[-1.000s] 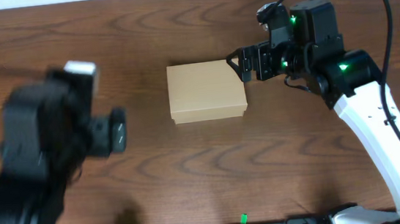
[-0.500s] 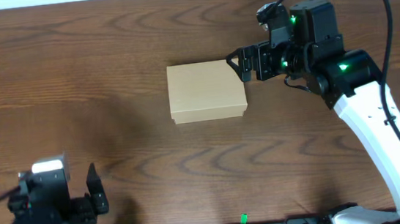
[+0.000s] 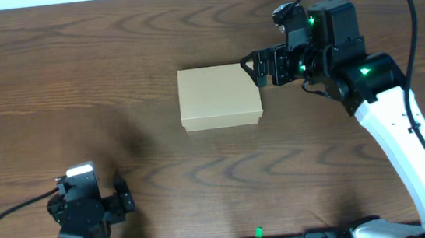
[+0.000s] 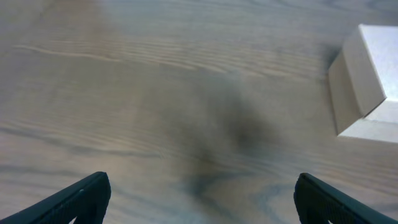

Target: Pack container

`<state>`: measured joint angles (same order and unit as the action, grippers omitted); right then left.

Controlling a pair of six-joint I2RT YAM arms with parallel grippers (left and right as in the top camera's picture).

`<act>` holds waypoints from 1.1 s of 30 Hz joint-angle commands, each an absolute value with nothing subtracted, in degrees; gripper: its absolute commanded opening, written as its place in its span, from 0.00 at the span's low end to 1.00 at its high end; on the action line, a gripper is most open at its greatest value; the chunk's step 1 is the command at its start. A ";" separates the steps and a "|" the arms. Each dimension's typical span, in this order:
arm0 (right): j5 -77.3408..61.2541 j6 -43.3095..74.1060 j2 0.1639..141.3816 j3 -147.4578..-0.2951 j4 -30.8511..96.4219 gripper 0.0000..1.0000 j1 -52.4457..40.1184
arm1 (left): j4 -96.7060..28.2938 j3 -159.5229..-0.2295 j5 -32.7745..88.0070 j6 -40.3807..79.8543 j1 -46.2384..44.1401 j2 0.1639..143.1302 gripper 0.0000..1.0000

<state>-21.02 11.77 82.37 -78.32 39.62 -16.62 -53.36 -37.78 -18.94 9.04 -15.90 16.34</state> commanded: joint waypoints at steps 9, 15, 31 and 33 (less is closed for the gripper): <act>-21.21 12.38 82.11 -79.05 39.68 0.99 -16.16 | -48.01 -24.60 -3.38 3.57 -4.47 1.91 0.95; -21.21 12.38 82.08 -79.05 39.68 0.99 -16.16 | -45.54 -19.79 -1.45 3.60 -2.92 0.21 0.95; -21.19 12.38 82.08 -79.05 39.68 0.99 -16.16 | -27.66 -7.79 0.71 3.84 -3.05 0.19 0.95; -21.21 12.38 82.11 -79.05 39.68 0.99 -16.16 | -27.07 -7.68 1.19 3.81 -3.09 0.19 0.95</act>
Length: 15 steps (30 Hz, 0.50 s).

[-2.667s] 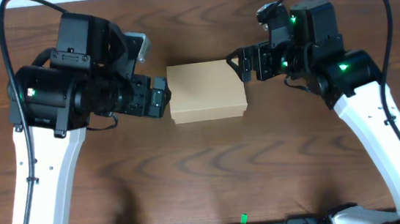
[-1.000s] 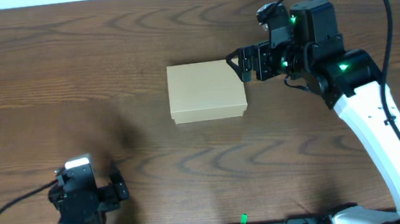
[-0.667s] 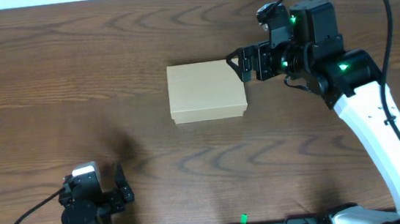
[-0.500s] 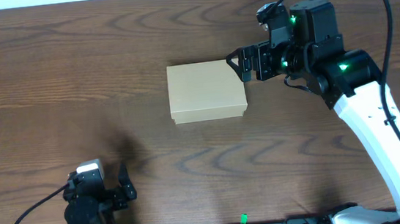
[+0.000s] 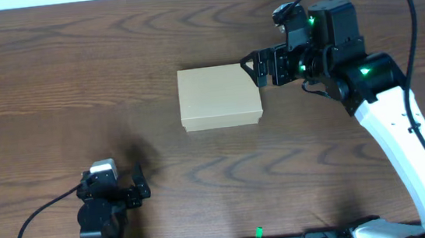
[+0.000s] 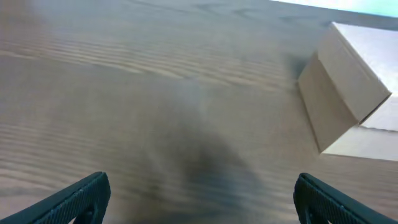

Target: Pack container

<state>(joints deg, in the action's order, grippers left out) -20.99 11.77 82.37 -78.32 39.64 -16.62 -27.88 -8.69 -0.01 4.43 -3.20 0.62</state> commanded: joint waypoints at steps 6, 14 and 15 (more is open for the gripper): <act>-21.21 12.38 82.08 -79.05 39.68 0.99 -16.16 | -26.87 -7.64 2.81 3.81 -5.54 0.19 0.95; -21.19 12.38 82.08 -79.05 39.68 0.99 -16.16 | -27.14 -7.64 1.85 1.21 -9.45 0.19 0.95; -21.19 12.38 82.08 -79.05 39.68 0.99 -16.16 | -27.11 -7.64 1.72 1.23 -9.91 0.19 0.95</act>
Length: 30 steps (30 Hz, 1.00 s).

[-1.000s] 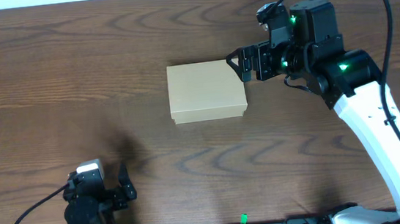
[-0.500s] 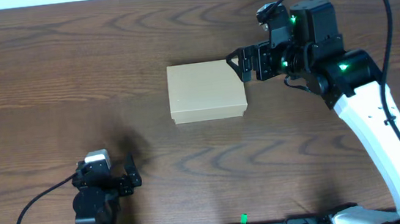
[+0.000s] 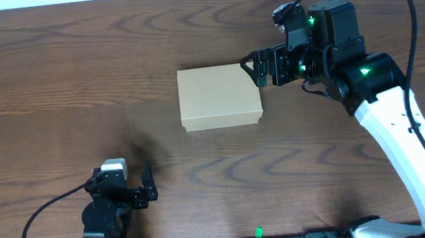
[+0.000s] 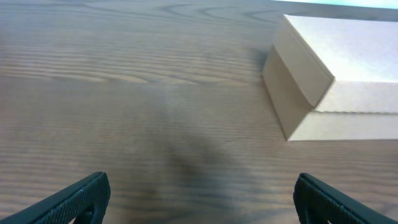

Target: Pack container

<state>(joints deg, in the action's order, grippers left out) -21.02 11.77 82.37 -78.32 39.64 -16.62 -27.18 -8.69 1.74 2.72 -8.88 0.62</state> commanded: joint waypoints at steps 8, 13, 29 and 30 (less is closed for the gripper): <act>-21.19 12.38 82.08 -79.05 39.68 0.99 -16.16 | -27.09 -7.64 1.93 1.26 -10.57 0.21 0.95; -21.19 12.38 82.08 -79.05 39.68 0.99 -16.16 | -27.09 -7.64 1.96 1.26 -10.57 0.21 0.95; -19.14 8.69 82.08 -79.05 41.56 0.99 -16.14 | -27.09 -7.64 1.96 1.26 -10.57 0.21 0.95; -17.19 6.15 82.08 -78.94 43.66 0.99 -16.14 | -27.09 -7.64 1.93 1.26 -10.57 0.21 0.95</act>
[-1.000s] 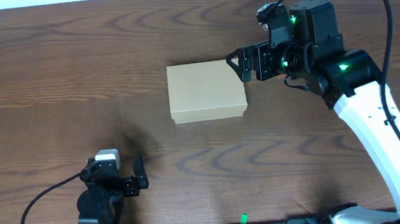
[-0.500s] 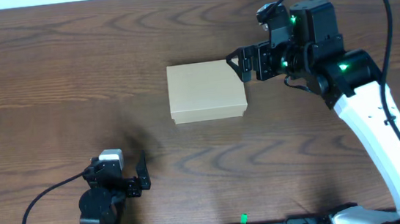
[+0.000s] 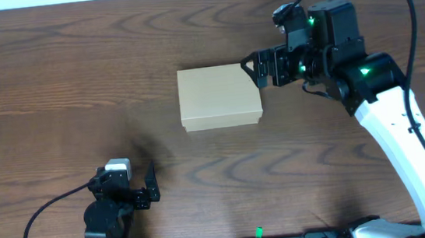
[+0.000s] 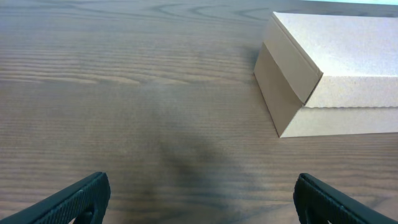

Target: Pack container

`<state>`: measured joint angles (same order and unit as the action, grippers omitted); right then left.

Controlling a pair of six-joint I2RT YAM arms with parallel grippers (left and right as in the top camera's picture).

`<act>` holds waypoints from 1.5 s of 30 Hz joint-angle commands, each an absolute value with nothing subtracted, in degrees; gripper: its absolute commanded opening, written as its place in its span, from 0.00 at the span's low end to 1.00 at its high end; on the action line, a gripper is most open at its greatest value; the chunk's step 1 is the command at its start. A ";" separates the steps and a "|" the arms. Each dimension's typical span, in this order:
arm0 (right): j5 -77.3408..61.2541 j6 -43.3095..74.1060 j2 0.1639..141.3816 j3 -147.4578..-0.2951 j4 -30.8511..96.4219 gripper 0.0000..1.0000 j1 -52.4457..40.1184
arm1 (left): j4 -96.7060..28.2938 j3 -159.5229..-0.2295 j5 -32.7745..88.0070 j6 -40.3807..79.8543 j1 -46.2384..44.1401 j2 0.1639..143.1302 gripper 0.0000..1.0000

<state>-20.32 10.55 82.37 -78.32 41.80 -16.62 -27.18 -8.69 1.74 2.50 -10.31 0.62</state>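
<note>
A closed tan cardboard box [image 3: 219, 96] lies flat in the middle of the wooden table. My right gripper [image 3: 253, 71] is at the box's upper right corner, fingers apart and touching or nearly touching its right edge, with nothing held. My left gripper [image 3: 147, 189] sits low at the front left, far from the box and pointing towards it. In the left wrist view the left gripper [image 4: 202, 199] is wide open over bare wood, and the box [image 4: 329, 74] shows at the upper right with its lid down.
The brown wooden table [image 3: 60, 79] carries only the box. The right arm's white link [image 3: 402, 140] crosses the right side of the table. A black rail runs along the front edge.
My left arm has shifted a little to the right at the front edge, and the box sits slightly further left in its wrist view. The right arm and the box have not moved.
My left gripper stood open at the front left, looking down at the table with the box's corner at the edge of view. At each later moment it was lower, further right and turned more towards the box. The right gripper stayed at the box's corner throughout.
</note>
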 commanded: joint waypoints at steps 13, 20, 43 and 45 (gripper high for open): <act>-7.53 -0.97 56.64 -49.58 33.58 0.99 -17.50 | -27.09 -7.64 1.96 1.26 -10.57 0.21 0.95; -8.45 -0.93 35.11 -27.70 22.90 0.99 -21.63 | -27.09 -7.66 1.96 1.26 -10.57 0.21 0.95; -9.19 -0.97 1.02 -6.63 22.46 0.99 -28.49 | -27.09 -7.64 1.96 1.26 -10.57 0.21 0.95; -9.19 -0.97 0.30 -6.63 22.46 0.99 -28.49 | -27.09 -7.64 1.96 1.26 -10.57 0.21 0.95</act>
<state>-9.19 -0.40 1.48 -6.96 22.46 -27.38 -27.18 -8.64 1.74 2.48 -10.31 0.58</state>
